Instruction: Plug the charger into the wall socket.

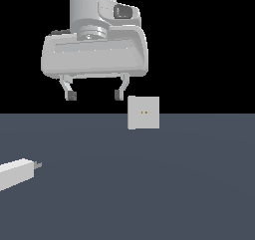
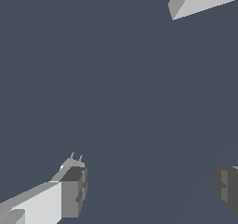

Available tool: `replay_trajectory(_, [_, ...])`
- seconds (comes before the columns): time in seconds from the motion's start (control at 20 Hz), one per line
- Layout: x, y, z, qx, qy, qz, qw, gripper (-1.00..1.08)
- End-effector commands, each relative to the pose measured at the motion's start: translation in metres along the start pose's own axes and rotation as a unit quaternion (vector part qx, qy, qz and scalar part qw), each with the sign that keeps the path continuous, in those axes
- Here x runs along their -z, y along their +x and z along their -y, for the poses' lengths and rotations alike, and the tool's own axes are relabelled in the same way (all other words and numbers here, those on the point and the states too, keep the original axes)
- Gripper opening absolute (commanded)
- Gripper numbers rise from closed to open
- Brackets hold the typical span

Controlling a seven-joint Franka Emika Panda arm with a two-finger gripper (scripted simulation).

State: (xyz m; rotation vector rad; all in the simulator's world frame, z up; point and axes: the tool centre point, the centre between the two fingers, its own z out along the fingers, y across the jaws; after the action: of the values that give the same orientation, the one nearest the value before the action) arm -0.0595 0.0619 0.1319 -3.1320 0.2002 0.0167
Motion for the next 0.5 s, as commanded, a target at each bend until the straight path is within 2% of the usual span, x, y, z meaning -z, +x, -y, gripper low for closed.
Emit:
replay_trajectory(0.0, [-0.009, -0.011, 0.011, -0.019, 0.0, -0.003, 0.9998, 1.0])
replay_trajectory(0.45, [-0.038, -0.043, 0.05, -0.086, -0.001, -0.011, 0.9963, 1.0])
